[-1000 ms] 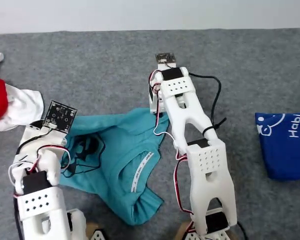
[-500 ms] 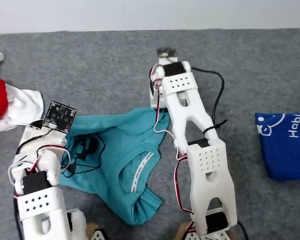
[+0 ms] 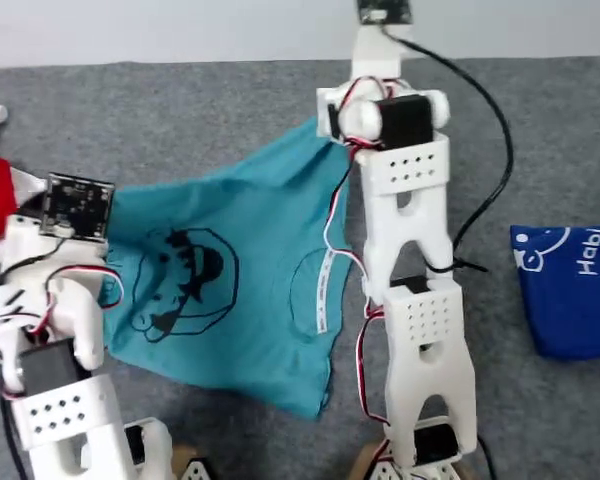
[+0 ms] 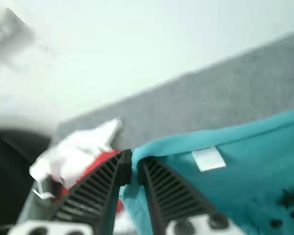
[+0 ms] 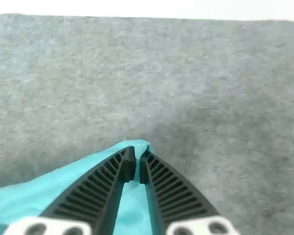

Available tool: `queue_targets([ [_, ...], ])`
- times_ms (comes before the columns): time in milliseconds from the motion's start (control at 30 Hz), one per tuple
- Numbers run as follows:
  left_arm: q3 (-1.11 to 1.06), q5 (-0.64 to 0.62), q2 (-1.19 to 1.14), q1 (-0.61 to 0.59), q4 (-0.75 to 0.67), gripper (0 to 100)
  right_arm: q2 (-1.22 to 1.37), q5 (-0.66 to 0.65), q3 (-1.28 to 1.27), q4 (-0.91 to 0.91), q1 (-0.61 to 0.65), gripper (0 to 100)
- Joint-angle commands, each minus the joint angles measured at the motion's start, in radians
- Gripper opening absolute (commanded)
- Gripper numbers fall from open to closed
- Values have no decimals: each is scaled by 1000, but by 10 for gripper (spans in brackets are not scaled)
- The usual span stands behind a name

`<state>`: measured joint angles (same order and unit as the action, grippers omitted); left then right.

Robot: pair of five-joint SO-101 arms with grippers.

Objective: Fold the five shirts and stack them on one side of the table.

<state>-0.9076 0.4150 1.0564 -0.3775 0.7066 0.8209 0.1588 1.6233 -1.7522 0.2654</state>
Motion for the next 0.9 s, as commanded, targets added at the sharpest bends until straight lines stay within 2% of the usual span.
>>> queue_targets([
  [0,127,-12,8,6,-21,3,-150,-15,52,-35,-41,8],
  [67,191,-12,6,12,-21,3,-197,-20,57,-35,-65,8],
  [233,343,-12,-8,130,-23,3,-341,-80,57,-28,-119,8],
  [433,585,-12,-195,169,-11,3,-532,-132,54,-28,-177,8],
  [700,977,-12,-459,175,189,3,-702,-229,54,-8,-340,8],
  [867,1145,-12,-583,175,365,3,-756,-288,52,41,-435,8],
])
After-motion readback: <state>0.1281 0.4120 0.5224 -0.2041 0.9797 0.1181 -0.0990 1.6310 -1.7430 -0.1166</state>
